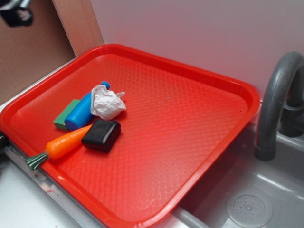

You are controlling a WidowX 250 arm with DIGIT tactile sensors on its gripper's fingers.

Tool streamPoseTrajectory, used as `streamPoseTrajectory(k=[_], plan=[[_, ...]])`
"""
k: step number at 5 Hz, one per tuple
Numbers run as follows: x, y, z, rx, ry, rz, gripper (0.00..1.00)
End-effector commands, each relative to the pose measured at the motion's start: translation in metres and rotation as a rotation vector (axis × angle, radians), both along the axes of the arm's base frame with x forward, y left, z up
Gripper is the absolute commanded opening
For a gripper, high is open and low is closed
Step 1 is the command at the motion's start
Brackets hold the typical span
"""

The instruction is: Grab the blue bottle.

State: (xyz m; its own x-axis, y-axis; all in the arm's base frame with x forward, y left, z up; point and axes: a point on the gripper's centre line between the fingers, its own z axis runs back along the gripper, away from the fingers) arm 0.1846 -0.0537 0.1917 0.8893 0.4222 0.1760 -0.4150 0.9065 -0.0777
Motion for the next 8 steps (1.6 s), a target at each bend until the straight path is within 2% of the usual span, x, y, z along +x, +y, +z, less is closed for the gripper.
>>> streamPoseTrajectory(k=[1,3,4,5,6,8], plan=[[0.024,-0.019,-0.063,-0.097,-0.069,-0.048,1.0],[0.018,-0.056,-0.107,-0.13,-0.011,-0.135,1.0],[0.017,-0.07,-0.114,-0.159,0.0,-0.177,1.0],[0.009,-0.089,-0.125,-0.113,0.008,-0.24,1.0],[0.008,-0.082,-0.137,-0.102,0.026,-0.194,1.0],[0.019,-0.044,-0.149,-0.091,0.049,0.074,1.0]])
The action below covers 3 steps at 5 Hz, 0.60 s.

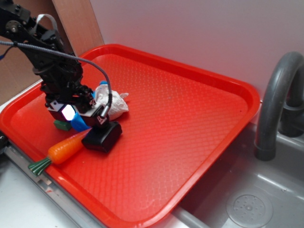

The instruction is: Grab the blue bottle.

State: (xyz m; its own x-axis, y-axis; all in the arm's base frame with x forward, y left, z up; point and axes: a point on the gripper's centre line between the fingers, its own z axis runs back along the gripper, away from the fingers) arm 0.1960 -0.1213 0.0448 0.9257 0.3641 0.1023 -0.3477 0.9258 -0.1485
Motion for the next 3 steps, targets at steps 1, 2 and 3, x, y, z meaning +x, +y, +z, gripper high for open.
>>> streamPoseTrajectory(k=[1,2,3], plan=[[0.014,0.026,-0.004,0.012,0.02,0.204,1.0],[0.015,0.027,-0.008,0.082,0.013,0.314,1.0],[0.013,0.027,-0.017,0.12,0.042,0.379,1.0]])
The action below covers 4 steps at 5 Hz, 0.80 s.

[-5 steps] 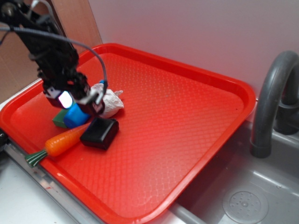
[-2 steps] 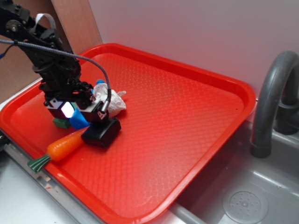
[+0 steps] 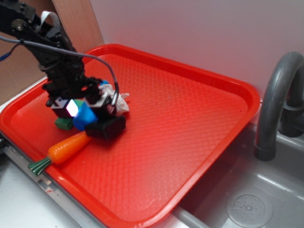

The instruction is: Grab the blue bottle.

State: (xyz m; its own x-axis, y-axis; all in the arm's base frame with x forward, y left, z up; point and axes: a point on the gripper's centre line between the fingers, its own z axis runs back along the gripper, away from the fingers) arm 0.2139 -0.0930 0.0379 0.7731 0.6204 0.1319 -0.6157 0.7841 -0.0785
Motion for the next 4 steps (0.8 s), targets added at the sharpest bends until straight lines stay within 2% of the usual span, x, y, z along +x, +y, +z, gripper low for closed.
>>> streamPoseTrajectory(k=[1,3,4], plan=[[-0.008,0.002,-0.018,0.047,0.051,0.069,1.0],[-0.011,-0.005,-0.022,0.068,0.058,0.017,0.0],[-0.012,-0.012,-0.012,0.093,0.049,-0.005,0.0]])
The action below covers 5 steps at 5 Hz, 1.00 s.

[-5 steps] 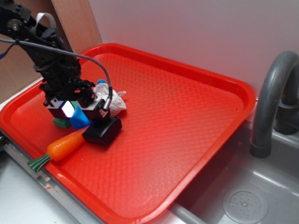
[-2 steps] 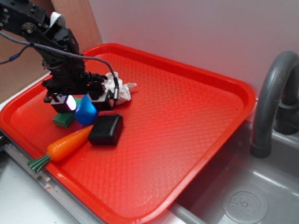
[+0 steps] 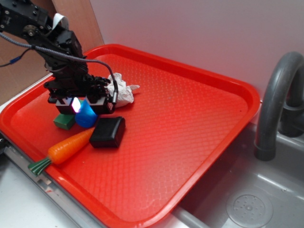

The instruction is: Grab the blue bottle.

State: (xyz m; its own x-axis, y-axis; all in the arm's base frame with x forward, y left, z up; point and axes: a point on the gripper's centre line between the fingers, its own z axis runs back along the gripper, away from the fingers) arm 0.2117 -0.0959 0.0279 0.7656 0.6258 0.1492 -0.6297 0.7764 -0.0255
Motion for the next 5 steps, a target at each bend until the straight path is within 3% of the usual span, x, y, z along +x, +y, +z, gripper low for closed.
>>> streamPoseTrajectory(k=[1,2,4,5], plan=[[-0.008,-0.014,0.031,0.046,-0.002,-0.014,0.0],[-0.005,-0.008,0.081,0.015,-0.081,0.06,0.0],[-0.011,0.013,0.181,-0.049,-0.178,0.194,0.0],[-0.02,0.022,0.23,-0.075,-0.291,0.222,0.0]])
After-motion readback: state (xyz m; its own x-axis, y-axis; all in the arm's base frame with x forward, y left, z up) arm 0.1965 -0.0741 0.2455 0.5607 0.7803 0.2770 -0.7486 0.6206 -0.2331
